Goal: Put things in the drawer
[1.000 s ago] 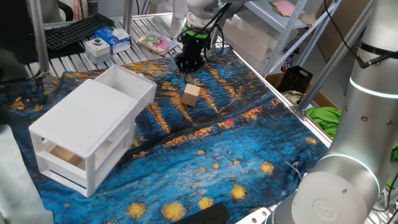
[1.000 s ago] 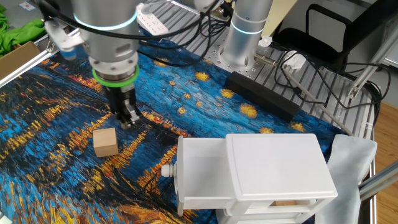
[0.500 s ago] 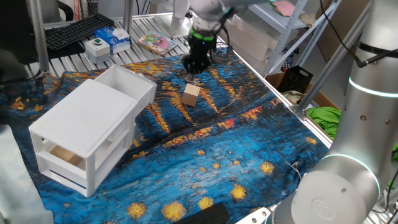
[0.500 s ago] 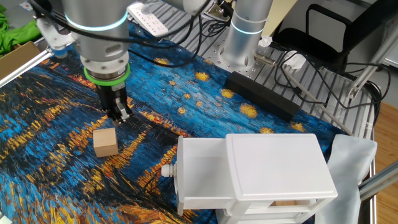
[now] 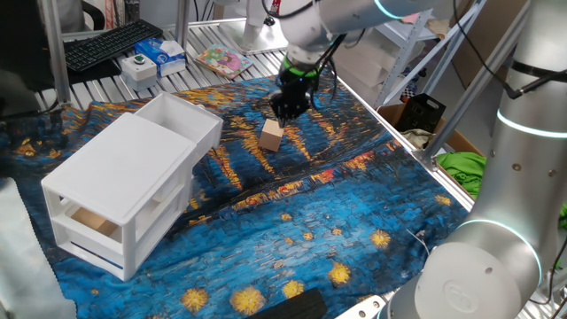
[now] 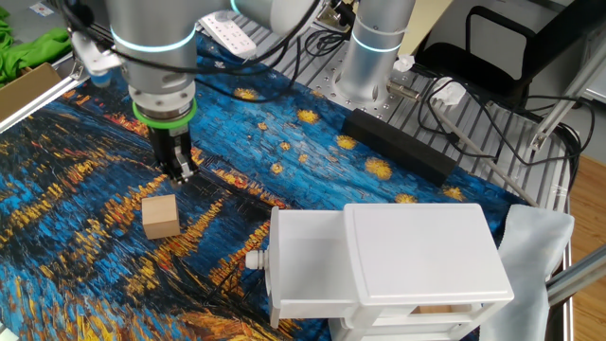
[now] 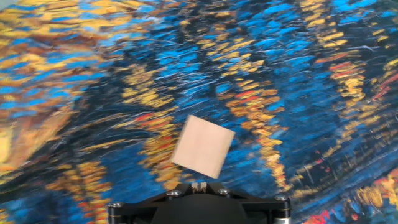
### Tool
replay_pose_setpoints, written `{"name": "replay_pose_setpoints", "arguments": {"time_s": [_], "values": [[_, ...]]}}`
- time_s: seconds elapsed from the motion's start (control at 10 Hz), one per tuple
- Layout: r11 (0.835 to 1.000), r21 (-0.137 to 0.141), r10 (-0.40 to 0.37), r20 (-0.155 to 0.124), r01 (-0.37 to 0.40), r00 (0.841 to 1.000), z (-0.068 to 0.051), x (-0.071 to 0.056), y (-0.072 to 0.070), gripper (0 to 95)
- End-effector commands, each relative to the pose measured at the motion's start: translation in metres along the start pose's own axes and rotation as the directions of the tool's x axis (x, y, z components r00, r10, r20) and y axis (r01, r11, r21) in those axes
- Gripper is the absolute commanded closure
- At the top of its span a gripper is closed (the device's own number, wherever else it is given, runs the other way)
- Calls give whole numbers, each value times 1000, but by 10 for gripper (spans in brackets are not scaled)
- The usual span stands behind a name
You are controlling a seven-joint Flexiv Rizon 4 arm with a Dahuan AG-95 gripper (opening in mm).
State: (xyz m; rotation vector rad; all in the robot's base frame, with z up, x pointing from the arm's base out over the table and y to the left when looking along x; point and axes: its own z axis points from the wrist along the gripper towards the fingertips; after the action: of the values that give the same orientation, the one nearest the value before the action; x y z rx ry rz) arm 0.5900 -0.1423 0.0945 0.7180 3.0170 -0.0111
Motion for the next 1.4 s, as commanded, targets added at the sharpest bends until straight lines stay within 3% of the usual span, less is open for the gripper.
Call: {"name": "replay_pose_setpoints", "arguments": {"time_s": [0.1,0.7,0.9,1.1,1.4], "values": [[1000,6,23,6,-23,1000,10,3,0,950],[998,7,59,0,-59,998,11,3,2,950],[996,-14,93,-9,-93,996,11,3,2,950],[994,-14,106,7,-106,994,11,3,2,950],[991,-15,131,6,-131,991,11,3,2,950]]}}
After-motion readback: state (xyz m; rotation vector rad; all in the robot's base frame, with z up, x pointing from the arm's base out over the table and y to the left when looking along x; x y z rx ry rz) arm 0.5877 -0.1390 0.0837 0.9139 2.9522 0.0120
